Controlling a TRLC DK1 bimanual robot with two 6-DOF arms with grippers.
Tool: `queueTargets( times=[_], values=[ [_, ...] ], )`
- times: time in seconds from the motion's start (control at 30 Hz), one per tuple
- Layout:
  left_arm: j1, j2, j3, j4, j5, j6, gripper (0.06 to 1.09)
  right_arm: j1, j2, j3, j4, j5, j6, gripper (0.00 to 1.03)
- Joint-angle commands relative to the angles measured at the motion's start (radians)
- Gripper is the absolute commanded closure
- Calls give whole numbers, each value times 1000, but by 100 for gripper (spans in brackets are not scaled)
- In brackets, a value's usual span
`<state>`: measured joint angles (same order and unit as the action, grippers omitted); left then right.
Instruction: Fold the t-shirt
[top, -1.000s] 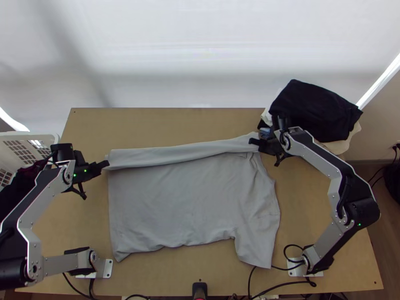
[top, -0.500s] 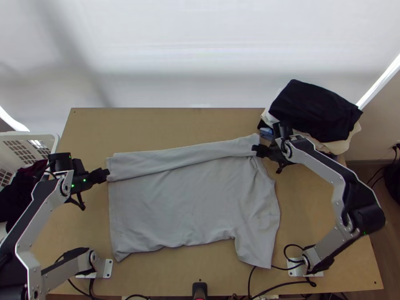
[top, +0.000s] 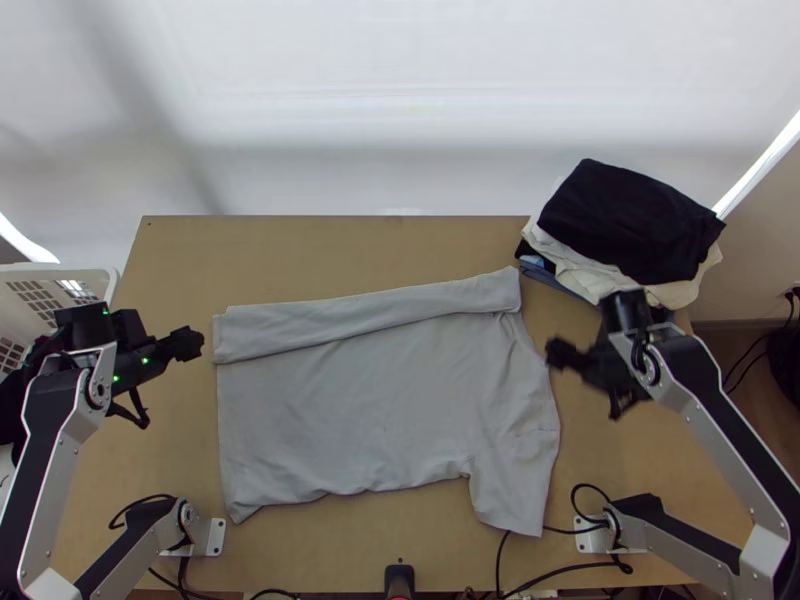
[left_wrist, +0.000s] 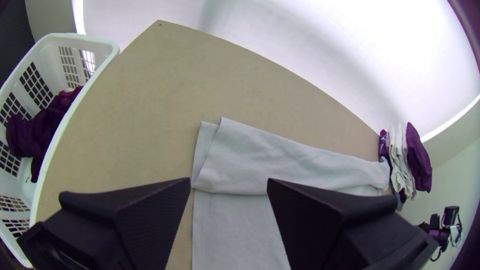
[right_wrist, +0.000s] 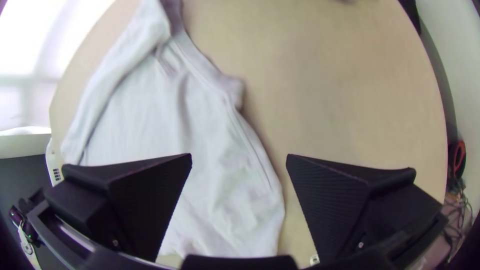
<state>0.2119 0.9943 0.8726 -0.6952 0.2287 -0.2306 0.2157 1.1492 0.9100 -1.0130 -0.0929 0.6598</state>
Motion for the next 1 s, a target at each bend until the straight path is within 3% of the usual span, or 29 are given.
queueTargets(
  times=[0.0, 0.13, 0.27, 0.4, 0.43, 0.83, 0.97],
  values=[
    [-14, -8, 29, -24, 14, 13, 32, 14, -26, -63, -136, -62, 58, 11],
    [-36, -13, 40, -38, 14, 8, 32, 65, -78, -164, -154, -79, 43, 13],
    [-54, -20, 46, -46, 14, 4, 32, 90, -98, -235, -108, -80, 24, 33],
    [-55, -25, 57, -63, 14, 4, 32, 103, -115, -281, -64, -80, 0, 60],
    [-55, -26, 60, -69, 14, 4, 32, 109, -118, -292, -62, -79, -14, 62],
    [-52, -37, 63, -95, 14, 7, 32, 116, -80, -364, 19, -77, -43, 62],
    [-77, -37, 77, -148, 14, 62, 32, 117, -74, -373, 24, -79, -52, 62]
  ],
)
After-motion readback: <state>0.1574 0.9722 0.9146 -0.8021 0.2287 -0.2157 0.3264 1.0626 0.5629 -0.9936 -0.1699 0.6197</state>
